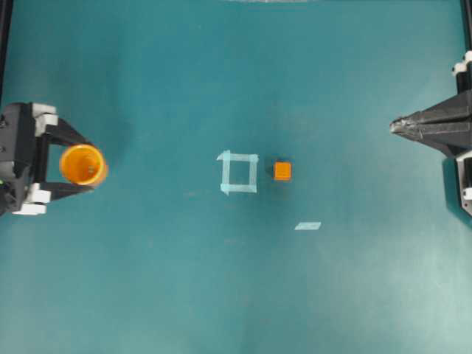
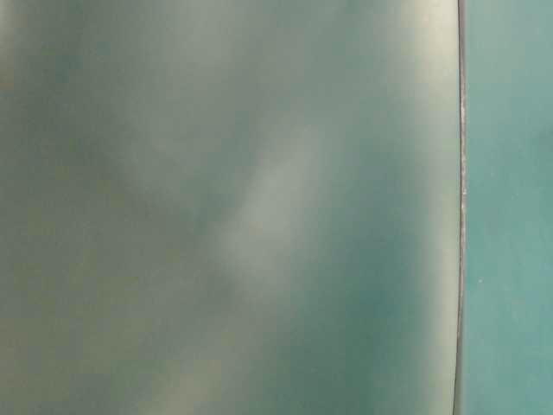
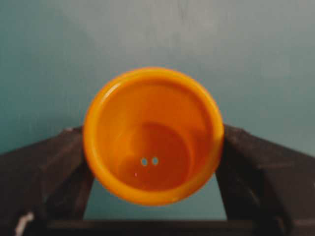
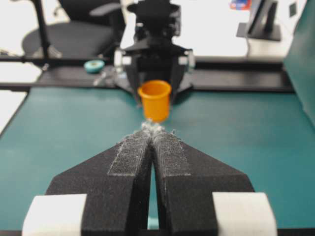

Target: Move the cup to the left with left arm.

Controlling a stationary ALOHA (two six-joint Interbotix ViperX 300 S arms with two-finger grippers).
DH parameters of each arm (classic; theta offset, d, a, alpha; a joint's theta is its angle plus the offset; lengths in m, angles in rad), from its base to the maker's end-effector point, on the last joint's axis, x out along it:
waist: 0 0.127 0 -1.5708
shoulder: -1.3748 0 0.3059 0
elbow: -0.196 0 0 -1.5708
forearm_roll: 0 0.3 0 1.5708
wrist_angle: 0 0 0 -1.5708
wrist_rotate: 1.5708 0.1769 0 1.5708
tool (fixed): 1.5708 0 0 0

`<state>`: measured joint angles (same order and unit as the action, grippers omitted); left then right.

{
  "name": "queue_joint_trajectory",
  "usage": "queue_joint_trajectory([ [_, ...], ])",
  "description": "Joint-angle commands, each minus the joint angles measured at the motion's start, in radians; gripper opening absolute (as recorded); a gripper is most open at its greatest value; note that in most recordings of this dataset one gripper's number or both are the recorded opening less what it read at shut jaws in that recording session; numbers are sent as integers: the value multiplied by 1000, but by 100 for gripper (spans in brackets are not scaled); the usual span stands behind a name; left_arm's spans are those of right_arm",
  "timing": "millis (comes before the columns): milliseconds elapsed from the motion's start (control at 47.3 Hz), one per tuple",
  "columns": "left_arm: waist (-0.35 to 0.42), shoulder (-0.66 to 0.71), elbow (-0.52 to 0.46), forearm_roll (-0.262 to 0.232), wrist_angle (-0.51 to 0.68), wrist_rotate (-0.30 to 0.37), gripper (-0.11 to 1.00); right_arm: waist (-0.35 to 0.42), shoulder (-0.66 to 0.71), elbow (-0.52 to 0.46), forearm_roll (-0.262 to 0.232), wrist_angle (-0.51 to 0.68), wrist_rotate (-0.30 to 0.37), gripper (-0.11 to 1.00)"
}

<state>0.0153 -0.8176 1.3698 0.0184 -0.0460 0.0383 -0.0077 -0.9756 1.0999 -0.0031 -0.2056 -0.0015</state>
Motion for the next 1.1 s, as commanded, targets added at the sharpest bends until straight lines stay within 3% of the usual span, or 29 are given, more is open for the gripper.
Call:
queue_joint_trajectory([
  [0, -3, -51, -8, 2, 60, 2, 71, -2, 8, -32, 2, -5, 0, -1],
  [233, -3, -126, 14, 2, 69, 0, 71, -2, 11, -32, 3, -5, 2, -1],
  [1078, -40, -117, 37, 9, 37, 48, 71, -2, 9, -35, 3, -3, 0, -1],
])
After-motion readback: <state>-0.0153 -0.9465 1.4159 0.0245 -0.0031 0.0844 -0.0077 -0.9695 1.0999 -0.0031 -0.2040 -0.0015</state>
